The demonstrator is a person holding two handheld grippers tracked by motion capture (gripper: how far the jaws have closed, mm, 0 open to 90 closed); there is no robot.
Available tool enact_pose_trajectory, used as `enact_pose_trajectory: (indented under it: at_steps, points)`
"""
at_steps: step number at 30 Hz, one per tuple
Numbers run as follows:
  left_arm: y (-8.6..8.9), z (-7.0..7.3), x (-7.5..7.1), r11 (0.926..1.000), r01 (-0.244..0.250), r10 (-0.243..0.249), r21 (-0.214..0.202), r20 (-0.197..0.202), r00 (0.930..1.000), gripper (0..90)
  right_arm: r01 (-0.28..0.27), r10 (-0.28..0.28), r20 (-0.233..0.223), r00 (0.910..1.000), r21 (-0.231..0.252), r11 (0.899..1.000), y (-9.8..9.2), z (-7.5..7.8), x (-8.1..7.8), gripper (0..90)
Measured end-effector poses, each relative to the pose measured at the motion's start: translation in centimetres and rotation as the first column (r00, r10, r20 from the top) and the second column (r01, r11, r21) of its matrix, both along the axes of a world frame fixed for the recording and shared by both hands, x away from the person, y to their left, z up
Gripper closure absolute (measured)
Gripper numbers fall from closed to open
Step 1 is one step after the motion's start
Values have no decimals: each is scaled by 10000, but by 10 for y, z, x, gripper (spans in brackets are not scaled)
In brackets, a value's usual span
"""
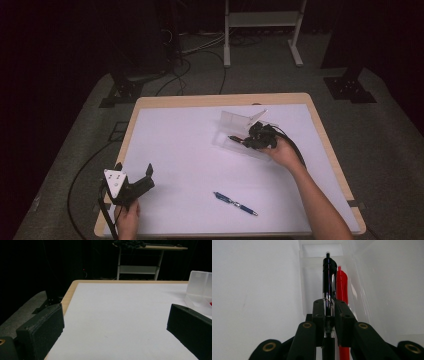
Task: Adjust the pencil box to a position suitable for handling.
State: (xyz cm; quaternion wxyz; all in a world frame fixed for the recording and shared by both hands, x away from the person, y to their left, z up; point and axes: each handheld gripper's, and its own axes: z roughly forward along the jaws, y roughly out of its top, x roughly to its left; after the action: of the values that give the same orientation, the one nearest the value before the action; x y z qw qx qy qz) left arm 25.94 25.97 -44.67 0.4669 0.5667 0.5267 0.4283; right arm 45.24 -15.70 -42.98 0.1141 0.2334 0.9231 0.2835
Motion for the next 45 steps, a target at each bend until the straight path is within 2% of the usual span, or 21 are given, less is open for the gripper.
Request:
enact_pose_trajectory:
  at_steps: [12, 16, 28, 35, 40, 45]
  points:
    - [0, 0, 0, 10000, 2, -2, 16, 6, 10000, 3, 25, -26, -90, 10000, -159, 9999, 0, -5, 3, 784]
    - [0, 0, 0, 10000, 0, 0, 1, -8, 10000, 3, 97, -101, -113, 9999, -358, 9993, 0, -9, 4, 784]
    - [0, 0, 0, 10000, 7, -7, -8, -2, 10000, 3, 89, -92, -128, 9999, -253, 9996, 1, -7, 2, 780]
    - [0, 0, 0, 10000, 4, -4, 8, -4, 10000, 3, 100, -102, -153, 9998, -155, 9998, 0, -6, 2, 725]
    - [1, 0, 0, 10000, -1, 1, -20, -7, 10000, 4, 91, -92, -226, 9997, -41, 10000, -3, -1, -3, 719]
    - [0, 0, -1, 10000, -10, 10, 2, 4, 10000, 3, -77, 81, -227, 9997, 176, 9998, -8, 8, -17, 705]
